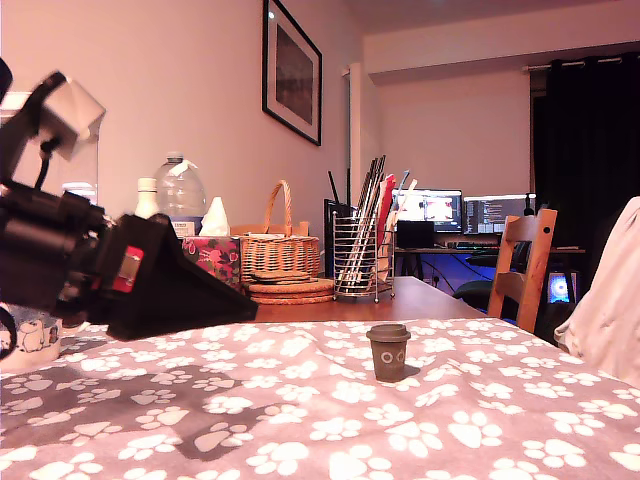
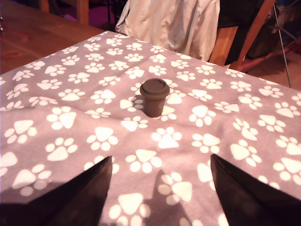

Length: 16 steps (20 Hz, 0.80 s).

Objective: Pick up the coffee capsules on the table and drop them inside the coffee cup

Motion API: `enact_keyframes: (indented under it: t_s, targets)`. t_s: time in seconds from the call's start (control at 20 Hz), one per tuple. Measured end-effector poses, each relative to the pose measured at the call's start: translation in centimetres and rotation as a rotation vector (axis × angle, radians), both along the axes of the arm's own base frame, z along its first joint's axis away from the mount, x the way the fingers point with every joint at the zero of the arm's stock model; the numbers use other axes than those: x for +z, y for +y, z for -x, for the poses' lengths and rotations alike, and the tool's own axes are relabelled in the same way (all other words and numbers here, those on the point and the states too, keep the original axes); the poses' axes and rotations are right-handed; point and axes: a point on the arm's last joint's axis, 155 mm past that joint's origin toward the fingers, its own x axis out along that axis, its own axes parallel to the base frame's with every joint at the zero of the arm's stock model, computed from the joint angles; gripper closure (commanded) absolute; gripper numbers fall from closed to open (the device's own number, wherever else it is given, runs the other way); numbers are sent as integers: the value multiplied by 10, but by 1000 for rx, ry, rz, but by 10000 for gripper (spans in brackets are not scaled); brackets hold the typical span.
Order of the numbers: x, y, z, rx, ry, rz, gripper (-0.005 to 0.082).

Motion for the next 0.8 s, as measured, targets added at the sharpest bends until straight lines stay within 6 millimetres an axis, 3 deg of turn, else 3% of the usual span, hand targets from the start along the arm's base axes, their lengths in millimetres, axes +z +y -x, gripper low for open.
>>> enact_keyframes:
  t_s: [0.8]
  targets:
    - [-9,-54,-17,-81,12,-6,164]
